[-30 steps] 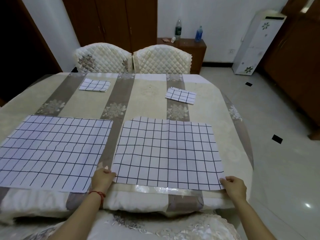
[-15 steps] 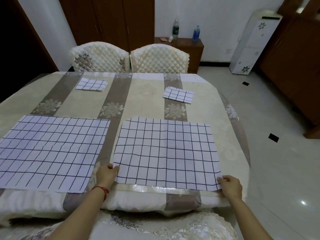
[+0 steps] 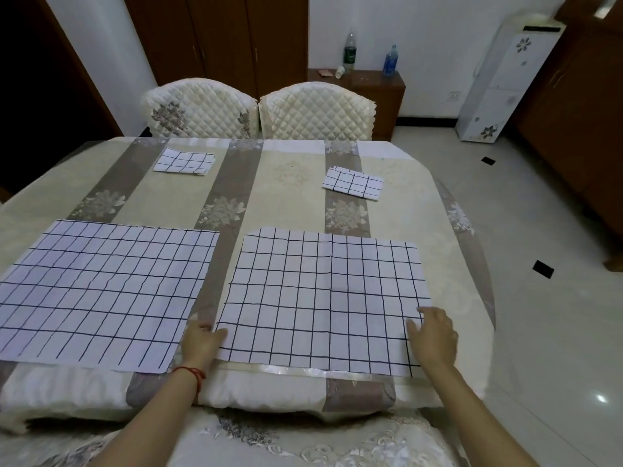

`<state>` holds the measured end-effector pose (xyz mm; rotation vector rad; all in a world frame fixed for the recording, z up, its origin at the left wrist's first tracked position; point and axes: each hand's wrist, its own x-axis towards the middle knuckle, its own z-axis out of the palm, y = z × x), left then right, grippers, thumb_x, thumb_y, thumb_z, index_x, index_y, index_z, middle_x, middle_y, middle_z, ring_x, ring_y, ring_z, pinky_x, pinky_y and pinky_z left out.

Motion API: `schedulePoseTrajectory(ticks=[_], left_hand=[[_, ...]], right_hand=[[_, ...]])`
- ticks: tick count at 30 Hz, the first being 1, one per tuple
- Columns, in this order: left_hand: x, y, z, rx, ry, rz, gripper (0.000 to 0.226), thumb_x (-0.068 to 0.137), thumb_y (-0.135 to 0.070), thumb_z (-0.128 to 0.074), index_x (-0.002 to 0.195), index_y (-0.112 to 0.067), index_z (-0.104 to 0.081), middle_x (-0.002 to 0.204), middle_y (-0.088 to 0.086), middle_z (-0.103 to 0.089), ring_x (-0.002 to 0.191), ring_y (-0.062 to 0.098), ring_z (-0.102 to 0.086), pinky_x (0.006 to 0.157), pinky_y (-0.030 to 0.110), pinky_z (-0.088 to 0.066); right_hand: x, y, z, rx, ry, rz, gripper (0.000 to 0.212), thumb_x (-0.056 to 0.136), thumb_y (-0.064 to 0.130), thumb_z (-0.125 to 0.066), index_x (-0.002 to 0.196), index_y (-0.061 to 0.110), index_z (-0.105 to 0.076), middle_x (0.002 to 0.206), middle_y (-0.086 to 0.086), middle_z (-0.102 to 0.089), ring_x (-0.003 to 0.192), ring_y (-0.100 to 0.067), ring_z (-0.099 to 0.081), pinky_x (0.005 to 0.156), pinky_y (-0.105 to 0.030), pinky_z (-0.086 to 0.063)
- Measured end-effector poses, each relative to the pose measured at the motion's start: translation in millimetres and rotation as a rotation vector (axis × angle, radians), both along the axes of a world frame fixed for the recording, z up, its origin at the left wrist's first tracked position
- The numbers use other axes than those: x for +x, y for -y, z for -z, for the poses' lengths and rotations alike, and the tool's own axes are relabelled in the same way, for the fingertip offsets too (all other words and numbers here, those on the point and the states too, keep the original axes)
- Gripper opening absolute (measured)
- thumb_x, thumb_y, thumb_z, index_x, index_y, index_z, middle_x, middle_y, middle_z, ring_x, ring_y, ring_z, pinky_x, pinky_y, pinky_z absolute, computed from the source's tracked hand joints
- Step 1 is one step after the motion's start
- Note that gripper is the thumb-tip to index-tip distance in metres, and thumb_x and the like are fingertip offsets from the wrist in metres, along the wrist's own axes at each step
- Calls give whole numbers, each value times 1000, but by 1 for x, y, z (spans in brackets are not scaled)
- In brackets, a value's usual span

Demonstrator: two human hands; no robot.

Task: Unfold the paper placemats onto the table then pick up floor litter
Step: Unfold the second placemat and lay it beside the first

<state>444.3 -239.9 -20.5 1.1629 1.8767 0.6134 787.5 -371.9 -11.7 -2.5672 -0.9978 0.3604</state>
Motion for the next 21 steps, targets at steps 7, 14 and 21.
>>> schedulePoseTrajectory(ticks=[7, 14, 21], left_hand=[[-10, -8, 9, -71, -157, 84, 21, 76, -11, -65, 97, -8, -61, 87, 2, -51, 98, 32, -55, 82, 33, -39], [2, -38, 12, 15, -198, 116, 31, 85, -27, -57, 66, -3, -59, 64, 8, -58, 58, 20, -51, 56, 28, -42], [49, -130, 5, -93, -4, -3, 45, 84, -25, -58, 122, -2, -49, 105, 16, -58, 93, 29, -55, 79, 30, -45]], right_hand=[[-48, -81, 26, -35, 12, -451, 50, 95, 36, -37, 140, 14, -34, 153, -10, -26, 143, -24, -19, 116, -41, -15], [-67, -84, 78, -36, 120, -549, 78, 77, 65, 19, 144, 29, 2, 157, 4, 2, 142, -11, 14, 108, -26, 27], [-65, -87, 93, -39, 200, -497, 56, 93, 53, -16, 145, 30, -15, 154, 3, -17, 141, -3, 21, 115, -30, 9]])
